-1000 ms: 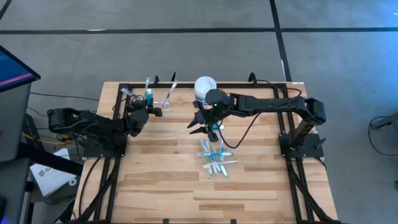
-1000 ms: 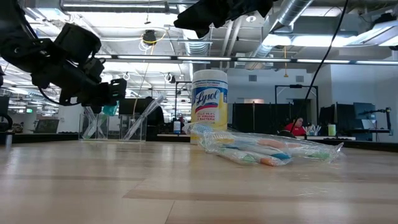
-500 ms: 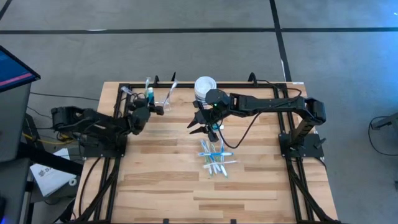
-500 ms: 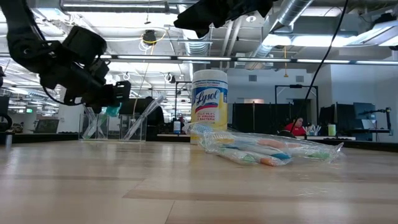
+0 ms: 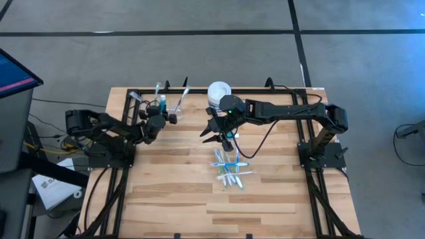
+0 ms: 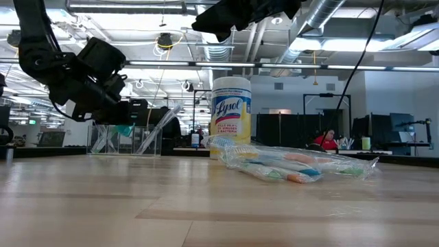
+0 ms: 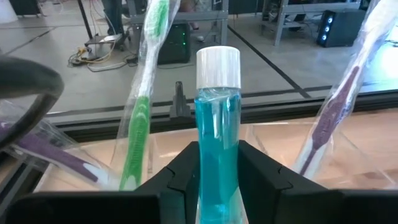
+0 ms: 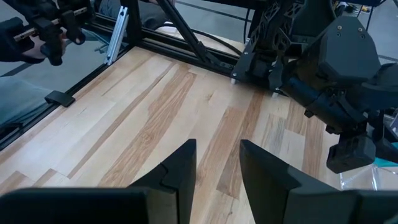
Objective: Pick & Place toothbrushing station
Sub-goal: Put the mouthwash into the transparent organizer
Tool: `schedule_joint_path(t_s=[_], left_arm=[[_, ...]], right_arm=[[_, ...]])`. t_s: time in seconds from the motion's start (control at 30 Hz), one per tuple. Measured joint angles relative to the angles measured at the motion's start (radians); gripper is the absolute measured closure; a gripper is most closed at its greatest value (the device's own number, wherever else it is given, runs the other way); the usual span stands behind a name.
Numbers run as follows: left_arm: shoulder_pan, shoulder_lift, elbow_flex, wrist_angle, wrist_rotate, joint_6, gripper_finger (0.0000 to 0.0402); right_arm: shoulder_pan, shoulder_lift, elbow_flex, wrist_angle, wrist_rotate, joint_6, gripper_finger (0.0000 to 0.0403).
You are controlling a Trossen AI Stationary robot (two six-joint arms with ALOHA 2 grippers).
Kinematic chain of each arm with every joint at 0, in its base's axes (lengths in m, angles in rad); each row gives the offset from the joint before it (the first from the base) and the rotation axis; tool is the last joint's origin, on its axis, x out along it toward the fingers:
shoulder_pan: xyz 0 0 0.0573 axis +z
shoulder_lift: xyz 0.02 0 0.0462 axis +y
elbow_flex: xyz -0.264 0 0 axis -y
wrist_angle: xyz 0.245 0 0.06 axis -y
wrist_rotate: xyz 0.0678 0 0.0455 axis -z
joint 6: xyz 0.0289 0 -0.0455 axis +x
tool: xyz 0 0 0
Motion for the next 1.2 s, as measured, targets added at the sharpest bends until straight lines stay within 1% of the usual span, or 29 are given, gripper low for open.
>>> schedule_joint_path(t_s=[0.17,0.33,1.2], left_arm=[[0.0,0.0,0.0,0.004,0.0,0.0,0.0297],[0.0,0.0,0.0,0.006,0.0,0.0,0.0286],[0.0,0.0,0.0,0.022,-0.001,-0.001,0.0281]], right_arm=[[0.0,0.0,0.0,0.0,0.0,0.0,0.029],[0.0,0.0,0.0,0.0,0.0,0.0,0.029],[0.0,0.0,0.0,0.0,0.0,0.001,0.029]])
